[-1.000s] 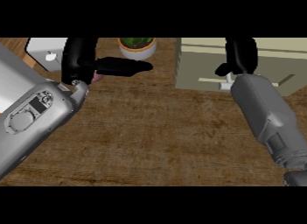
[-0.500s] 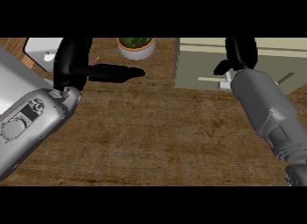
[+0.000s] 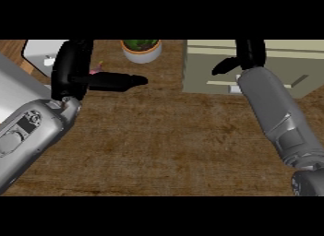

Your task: Pick up the can, place it into the drawer and close the drawer

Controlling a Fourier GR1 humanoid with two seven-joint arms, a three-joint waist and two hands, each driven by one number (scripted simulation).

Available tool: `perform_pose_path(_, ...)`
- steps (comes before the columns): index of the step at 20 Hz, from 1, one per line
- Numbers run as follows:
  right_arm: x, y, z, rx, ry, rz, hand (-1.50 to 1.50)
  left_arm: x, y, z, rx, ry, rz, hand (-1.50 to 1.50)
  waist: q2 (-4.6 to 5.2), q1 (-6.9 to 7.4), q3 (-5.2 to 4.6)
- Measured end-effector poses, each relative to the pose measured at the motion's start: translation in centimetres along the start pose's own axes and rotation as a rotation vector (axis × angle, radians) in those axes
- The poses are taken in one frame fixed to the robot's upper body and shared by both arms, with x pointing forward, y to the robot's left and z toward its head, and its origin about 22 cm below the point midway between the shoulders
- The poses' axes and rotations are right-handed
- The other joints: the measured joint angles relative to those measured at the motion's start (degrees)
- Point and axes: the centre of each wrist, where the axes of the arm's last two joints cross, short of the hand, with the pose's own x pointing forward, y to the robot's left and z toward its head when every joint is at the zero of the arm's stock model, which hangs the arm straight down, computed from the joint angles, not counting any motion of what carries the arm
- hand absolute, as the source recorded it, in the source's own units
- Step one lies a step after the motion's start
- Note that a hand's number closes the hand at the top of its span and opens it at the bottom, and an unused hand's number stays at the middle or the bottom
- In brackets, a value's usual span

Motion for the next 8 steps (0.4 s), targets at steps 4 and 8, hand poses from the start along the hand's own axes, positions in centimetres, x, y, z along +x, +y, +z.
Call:
perform_pose_path(4, 1.2, 0.5, -0.3, -0.018, 0.044, -0.201, -1.5, -0.3, 0.5, 0.4, 0.008, 0.011, 0.001, -1.5, -0.34, -0.39, 0.02)
perform_pose_path(8, 2.4, 0.2, -1.2, -0.033, 0.072, -0.347, -1.5, -1.5, 0.9, 1.1, 0.026, 0.02, 0.002, -1.5, -0.5, -0.93, -0.04)
